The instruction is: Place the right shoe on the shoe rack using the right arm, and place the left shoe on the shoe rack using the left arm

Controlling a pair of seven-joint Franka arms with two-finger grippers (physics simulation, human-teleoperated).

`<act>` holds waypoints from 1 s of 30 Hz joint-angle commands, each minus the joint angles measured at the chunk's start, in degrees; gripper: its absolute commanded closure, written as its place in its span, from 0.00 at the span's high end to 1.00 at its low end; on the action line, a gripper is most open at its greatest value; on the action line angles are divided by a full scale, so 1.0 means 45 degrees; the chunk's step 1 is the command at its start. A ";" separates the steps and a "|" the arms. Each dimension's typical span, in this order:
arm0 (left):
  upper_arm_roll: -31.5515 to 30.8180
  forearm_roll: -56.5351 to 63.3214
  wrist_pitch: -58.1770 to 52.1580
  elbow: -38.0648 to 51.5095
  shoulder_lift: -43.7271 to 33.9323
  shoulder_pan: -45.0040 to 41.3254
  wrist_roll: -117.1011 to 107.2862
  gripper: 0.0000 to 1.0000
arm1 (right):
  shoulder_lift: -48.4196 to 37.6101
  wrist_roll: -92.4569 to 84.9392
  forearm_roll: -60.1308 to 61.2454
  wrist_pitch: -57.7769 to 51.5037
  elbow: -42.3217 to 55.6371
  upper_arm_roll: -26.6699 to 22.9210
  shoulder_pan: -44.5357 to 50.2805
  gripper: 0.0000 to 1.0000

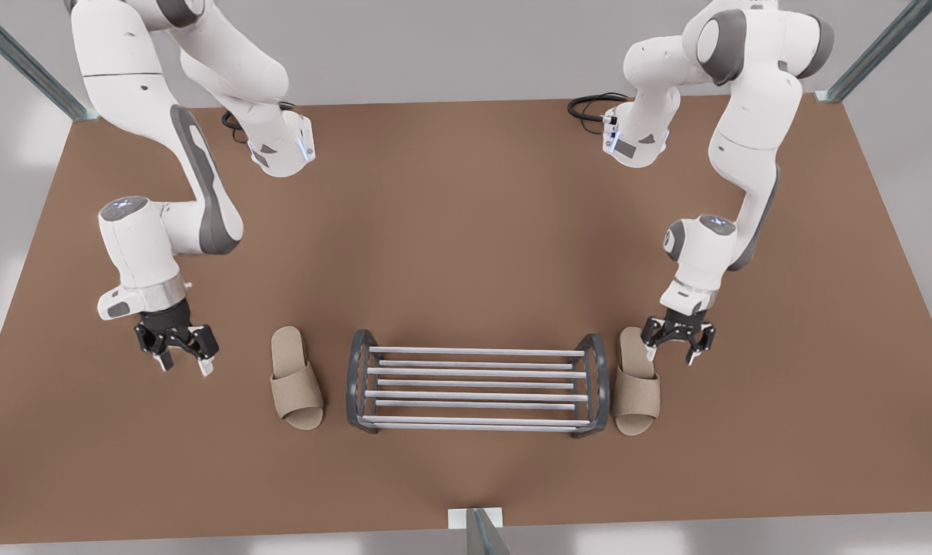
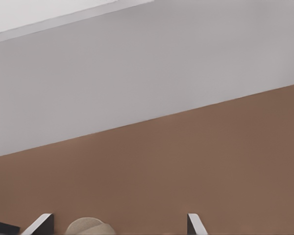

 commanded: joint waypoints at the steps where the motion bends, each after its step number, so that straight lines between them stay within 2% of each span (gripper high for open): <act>1: 0.0015 0.0039 0.0222 0.0208 0.0225 -0.0004 0.0002 0.99 | -0.0111 -0.0545 0.0009 0.2164 -0.0553 0.0433 -0.0256 1.00; 3: 0.0015 0.0039 0.0222 0.0404 0.0382 -0.0004 0.0002 0.99 | -0.0092 -0.0584 0.0009 0.2262 -0.1120 0.0530 -0.0236 1.00; 5: 0.0015 0.0039 0.0222 0.0716 0.0674 -0.0004 0.0002 0.99 | -0.0033 -0.0467 0.0028 0.2281 -0.1296 0.1273 -0.0236 1.00; 9: 0.0464 0.0937 0.0241 0.0833 0.1495 0.0054 0.0002 0.99 | 0.0240 -0.0584 0.0009 0.2281 -0.1315 0.1293 -0.0080 1.00; 20: 0.0425 0.0976 0.0241 0.1712 0.2354 -0.0043 0.0002 0.99 | 0.1099 -0.2831 0.0009 0.2301 -0.1549 0.1683 -0.0060 1.00; 27: 0.0406 0.0996 0.0241 0.2337 0.2979 -0.0082 0.0002 0.99 | 0.2994 -0.4100 0.0009 0.4253 -0.1569 0.1644 -0.0353 1.00; 28: 0.0406 0.0996 0.0241 0.2337 0.2979 -0.0063 0.0002 0.91 | 0.3209 -0.4217 0.0009 0.4644 -0.1589 0.1644 -0.0353 1.00; 29: 0.0406 0.0976 0.0241 0.2337 0.2979 -0.0063 0.0002 0.75 | 0.3345 -0.4237 0.0009 0.4781 -0.1589 0.1625 -0.0353 1.00; 30: 0.0406 0.0957 0.0241 0.2337 0.2979 -0.0082 0.0002 0.70 | 0.3404 -0.4237 0.0009 0.4781 -0.1608 0.1625 -0.0354 1.00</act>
